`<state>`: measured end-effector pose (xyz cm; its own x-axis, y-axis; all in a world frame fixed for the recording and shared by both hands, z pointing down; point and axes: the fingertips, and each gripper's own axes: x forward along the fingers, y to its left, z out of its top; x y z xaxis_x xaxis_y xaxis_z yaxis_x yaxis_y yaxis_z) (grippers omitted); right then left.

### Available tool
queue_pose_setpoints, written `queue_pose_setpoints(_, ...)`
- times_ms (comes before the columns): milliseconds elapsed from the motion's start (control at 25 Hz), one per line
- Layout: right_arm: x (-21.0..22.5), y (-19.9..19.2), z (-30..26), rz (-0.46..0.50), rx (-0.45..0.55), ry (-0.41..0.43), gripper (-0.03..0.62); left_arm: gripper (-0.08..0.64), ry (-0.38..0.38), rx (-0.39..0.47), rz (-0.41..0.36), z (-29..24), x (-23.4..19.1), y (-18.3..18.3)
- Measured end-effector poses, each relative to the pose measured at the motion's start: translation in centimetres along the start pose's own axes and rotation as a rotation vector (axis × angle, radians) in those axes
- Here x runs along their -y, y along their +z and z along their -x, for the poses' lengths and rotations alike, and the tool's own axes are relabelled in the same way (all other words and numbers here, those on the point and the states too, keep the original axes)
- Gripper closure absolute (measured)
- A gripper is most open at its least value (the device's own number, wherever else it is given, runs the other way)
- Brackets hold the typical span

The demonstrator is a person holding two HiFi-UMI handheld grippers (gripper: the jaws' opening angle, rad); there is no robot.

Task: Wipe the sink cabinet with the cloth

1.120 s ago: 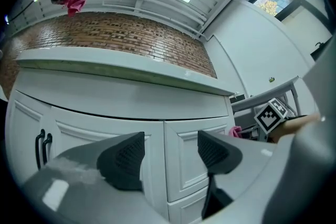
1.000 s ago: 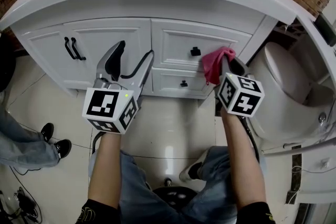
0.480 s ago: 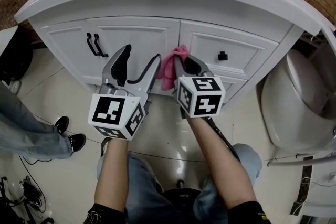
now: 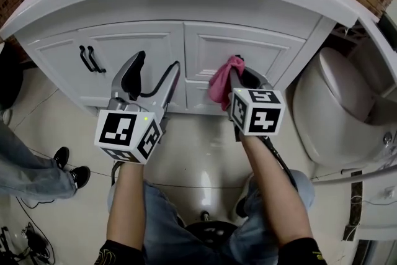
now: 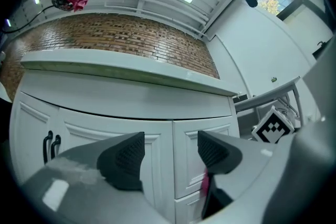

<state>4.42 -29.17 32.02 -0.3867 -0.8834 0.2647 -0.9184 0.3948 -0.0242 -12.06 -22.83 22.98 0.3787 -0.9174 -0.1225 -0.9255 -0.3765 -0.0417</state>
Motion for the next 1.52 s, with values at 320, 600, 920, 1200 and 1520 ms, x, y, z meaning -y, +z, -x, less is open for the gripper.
queue_pose_setpoints(320,9.4,-1.2,3.4,0.013,-0.031,-0.181,0.566,0.244,-0.047,0.005,0.014,-2.4,2.8,-0.4)
queue_pose_setpoints(600,16.9,-2.0,5.8,-0.055,-0.028,-0.348,0.566,0.244,-0.05,-0.006,0.004,-3.2,3.2,-0.8)
queue_pose_setpoints(920,4.5,-3.1,1.3,-0.053,-0.02,-0.046,0.566,0.244,-0.025,-0.013,-0.012,-2.4,2.4,-0.8)
queue_pose_setpoints(1200,-10.2,-2.5,-3.6,-0.078,0.037,0.282,0.566,0.244,0.032,-0.012,-0.018,0.0,0.2,0.0)
queue_pose_setpoints(1520,-6.2,-3.1,-5.1,-0.117,0.016,0.172,0.566,0.242,0.067,-0.058,-0.074,1.9,-2.6,-0.6)
